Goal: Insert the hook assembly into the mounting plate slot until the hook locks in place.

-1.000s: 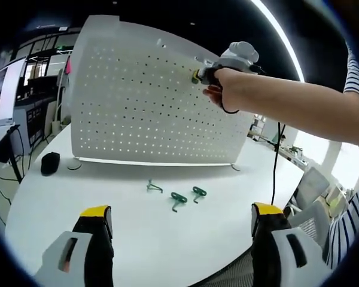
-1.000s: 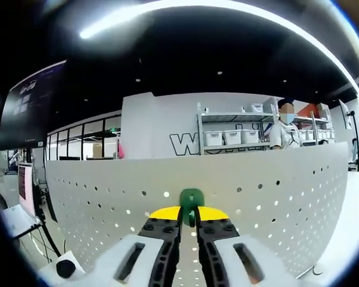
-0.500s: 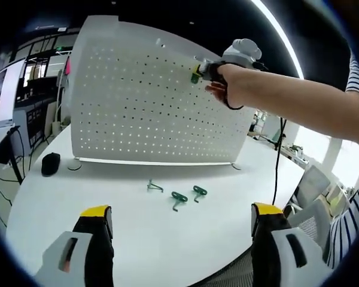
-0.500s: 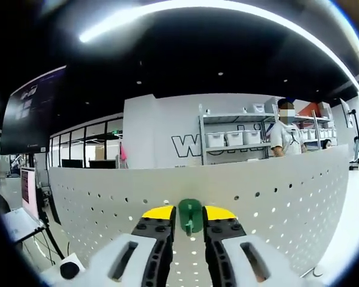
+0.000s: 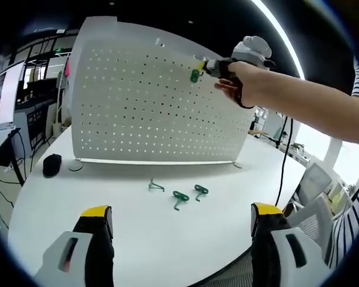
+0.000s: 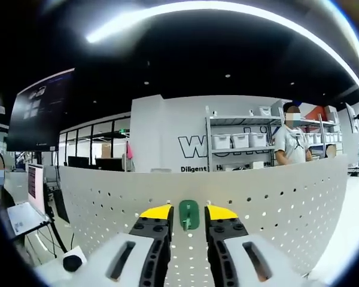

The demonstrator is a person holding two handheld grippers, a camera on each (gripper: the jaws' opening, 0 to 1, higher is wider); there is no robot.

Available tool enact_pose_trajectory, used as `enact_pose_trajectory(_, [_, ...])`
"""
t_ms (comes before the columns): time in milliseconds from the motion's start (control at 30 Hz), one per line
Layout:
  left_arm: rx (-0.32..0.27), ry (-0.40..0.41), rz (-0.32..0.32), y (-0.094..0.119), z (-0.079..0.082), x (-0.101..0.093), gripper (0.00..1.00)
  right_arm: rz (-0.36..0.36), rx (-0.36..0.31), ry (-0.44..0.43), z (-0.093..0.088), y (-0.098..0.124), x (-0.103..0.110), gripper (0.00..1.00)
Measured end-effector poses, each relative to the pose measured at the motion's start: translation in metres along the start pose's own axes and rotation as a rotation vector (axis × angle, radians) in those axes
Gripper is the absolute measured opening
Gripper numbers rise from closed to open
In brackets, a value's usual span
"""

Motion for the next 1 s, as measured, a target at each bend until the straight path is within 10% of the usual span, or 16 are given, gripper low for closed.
enact_pose_trajectory(1000, [0.002, -0.040, 0.002, 0.002, 0.001, -0.001, 0.97, 0.131, 0.127, 0.170, -0.040, 0.088, -0.005, 0.22])
Point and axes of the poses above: the point that each gripper's makers call its tool centre point, and the gripper's own axes: y roughly backward along the fingers, x roughly to its left, z roughly out of its top, the point moved 6 cm from there along y, roughly backward along the fingers, and after that the axes turned 2 degrees about z, right-handed, at the moved point
